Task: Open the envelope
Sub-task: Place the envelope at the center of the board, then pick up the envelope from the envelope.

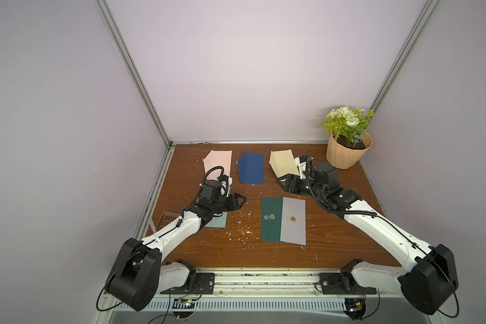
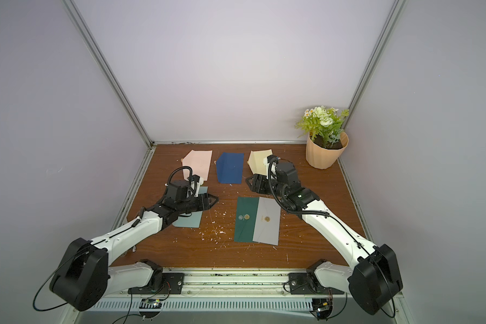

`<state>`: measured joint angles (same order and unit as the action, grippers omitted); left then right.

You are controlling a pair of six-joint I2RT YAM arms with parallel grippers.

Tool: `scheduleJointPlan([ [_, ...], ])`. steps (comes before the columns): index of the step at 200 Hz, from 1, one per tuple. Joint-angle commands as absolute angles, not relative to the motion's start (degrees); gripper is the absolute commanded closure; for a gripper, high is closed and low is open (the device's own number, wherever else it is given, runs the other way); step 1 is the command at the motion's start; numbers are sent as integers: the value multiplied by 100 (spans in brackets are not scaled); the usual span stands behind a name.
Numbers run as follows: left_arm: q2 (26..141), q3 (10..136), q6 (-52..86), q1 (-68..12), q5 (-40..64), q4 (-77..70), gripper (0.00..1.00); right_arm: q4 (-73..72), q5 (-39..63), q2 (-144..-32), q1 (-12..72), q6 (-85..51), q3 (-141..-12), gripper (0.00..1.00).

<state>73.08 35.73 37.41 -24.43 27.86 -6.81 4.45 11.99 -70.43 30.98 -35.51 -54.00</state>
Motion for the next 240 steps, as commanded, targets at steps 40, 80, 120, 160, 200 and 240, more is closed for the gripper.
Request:
scheduleJointPlan([
  [40, 9058, 4219, 4083, -3544, 3577, -2336, 48, 1152, 58, -6314, 3063, -3742, -4083, 37],
  [80, 9769, 4384, 4773, -3602, 3937, -3450, 49, 1121, -78, -6241, 2858, -3802, -3700, 40],
  [120, 10273, 4708, 5060, -4060, 4243, -3962, 50, 713, 313, -6707, 2321, -3696, -3656, 40],
  [160, 10803, 5162, 4942, -4592, 3884, -3348, 55, 466, 519, -7008, 2087, -3641, -3691, 40],
  [200, 10868, 5423, 4446, -4829, 3201, -2039, 58, 271, 764, -7222, 1644, -3526, -3808, 39],
  [240, 10893, 5363, 4261, -4997, 2859, -1546, 58, -176, 1164, -7802, 1291, -3408, -3903, 40],
])
